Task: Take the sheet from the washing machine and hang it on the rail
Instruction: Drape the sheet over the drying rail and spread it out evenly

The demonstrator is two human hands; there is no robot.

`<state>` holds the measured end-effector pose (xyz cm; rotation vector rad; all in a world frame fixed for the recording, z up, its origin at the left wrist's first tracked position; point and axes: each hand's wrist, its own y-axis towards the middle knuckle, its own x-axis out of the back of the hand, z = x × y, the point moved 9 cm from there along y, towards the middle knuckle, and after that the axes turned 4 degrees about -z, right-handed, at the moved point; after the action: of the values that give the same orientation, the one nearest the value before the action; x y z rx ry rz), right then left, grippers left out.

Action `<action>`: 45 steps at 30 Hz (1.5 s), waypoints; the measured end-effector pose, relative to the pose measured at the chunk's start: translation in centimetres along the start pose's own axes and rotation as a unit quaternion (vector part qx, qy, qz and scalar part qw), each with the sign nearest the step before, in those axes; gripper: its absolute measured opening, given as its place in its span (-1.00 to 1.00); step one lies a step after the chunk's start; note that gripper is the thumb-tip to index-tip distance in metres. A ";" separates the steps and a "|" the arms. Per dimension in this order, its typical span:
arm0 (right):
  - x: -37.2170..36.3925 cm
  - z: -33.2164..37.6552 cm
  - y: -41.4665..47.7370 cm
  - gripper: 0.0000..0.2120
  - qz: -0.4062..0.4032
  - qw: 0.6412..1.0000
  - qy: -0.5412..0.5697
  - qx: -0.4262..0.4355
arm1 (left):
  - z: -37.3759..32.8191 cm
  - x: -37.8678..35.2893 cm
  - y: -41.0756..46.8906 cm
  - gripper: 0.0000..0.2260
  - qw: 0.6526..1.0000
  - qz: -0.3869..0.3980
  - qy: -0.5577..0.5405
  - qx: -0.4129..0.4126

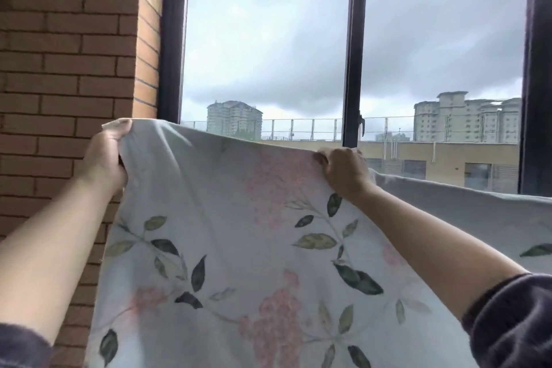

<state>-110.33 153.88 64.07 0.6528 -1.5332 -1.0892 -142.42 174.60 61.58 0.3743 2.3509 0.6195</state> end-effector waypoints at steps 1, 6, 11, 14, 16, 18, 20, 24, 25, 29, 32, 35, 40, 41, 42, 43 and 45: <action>0.0 0.6 0.5 -0.69 0.000 1.000 0.008 -0.005 | -0.5 0.8 0.5 -0.59 1.000 -0.009 0.008 0.000; -5.5 2.5 -0.8 -0.77 0.202 0.979 0.023 0.028 | 2.2 6.5 0.6 -0.77 0.988 -0.064 0.096 0.102; -8.1 2.3 -2.0 -0.79 0.275 0.958 0.076 0.032 | 4.9 9.8 -0.4 -0.79 0.975 -0.094 0.129 0.155; -8.0 2.8 -2.0 -0.82 0.311 0.940 0.128 0.050 | 5.1 10.0 -0.2 -0.71 0.974 -0.086 0.133 0.165; -6.9 2.8 -1.2 -0.81 0.263 0.951 0.154 0.052 | 4.5 9.6 0.0 -0.73 0.978 -0.085 0.129 0.138; -6.3 2.9 -1.2 -0.72 0.247 0.950 0.185 0.042 | 4.5 9.5 -0.3 -0.76 0.979 -0.076 0.132 0.136; -6.7 3.7 -2.6 -0.70 0.303 0.935 0.178 0.048 | 6.0 9.7 -1.2 -0.75 0.970 -0.039 0.155 0.184; -7.3 4.9 -4.1 -0.67 0.319 0.936 0.097 0.116 | 7.4 10.9 -2.3 -0.79 0.966 -0.025 0.171 0.194; -6.9 5.0 -3.7 -0.66 0.291 0.943 0.102 0.123 | 7.0 11.0 -2.3 -0.81 0.973 -0.033 0.151 0.170; -5.5 4.8 -2.6 -0.76 0.228 0.952 0.164 0.119 | 6.9 9.7 -3.5 -0.56 0.974 0.014 0.118 0.194; -5.3 5.2 -3.2 -0.80 0.227 0.949 0.179 0.125 | 7.8 8.5 -5.1 -0.57 0.949 0.050 0.166 0.262; -5.1 4.9 -2.8 -0.81 0.224 0.948 0.204 0.096 | 5.5 8.3 -3.3 -0.69 0.976 -0.004 0.103 0.191; -5.2 2.5 -2.3 -0.80 0.273 0.942 0.186 0.057 | 4.0 7.9 -2.0 -0.79 0.983 -0.002 0.108 0.148; -5.6 2.0 -2.6 -0.79 0.281 0.944 0.157 0.070 | 4.7 8.6 -2.2 -0.79 0.980 -0.007 0.119 0.159; -6.0 1.5 -2.9 -0.79 0.286 0.946 0.130 0.078 | 5.3 9.2 -2.5 -0.76 0.977 -0.013 0.132 0.165; -6.3 0.9 -3.2 -0.80 0.287 0.949 0.105 0.082 | 5.8 9.7 -2.8 -0.70 0.976 -0.015 0.142 0.164; -6.6 0.0 -3.4 -0.78 0.284 0.953 0.064 0.081 | 6.7 9.8 -3.1 -0.56 0.975 -0.011 0.152 0.162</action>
<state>-109.08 158.10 58.10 0.3434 -1.5712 -0.4820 -145.41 178.25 50.27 0.4212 2.7566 0.2942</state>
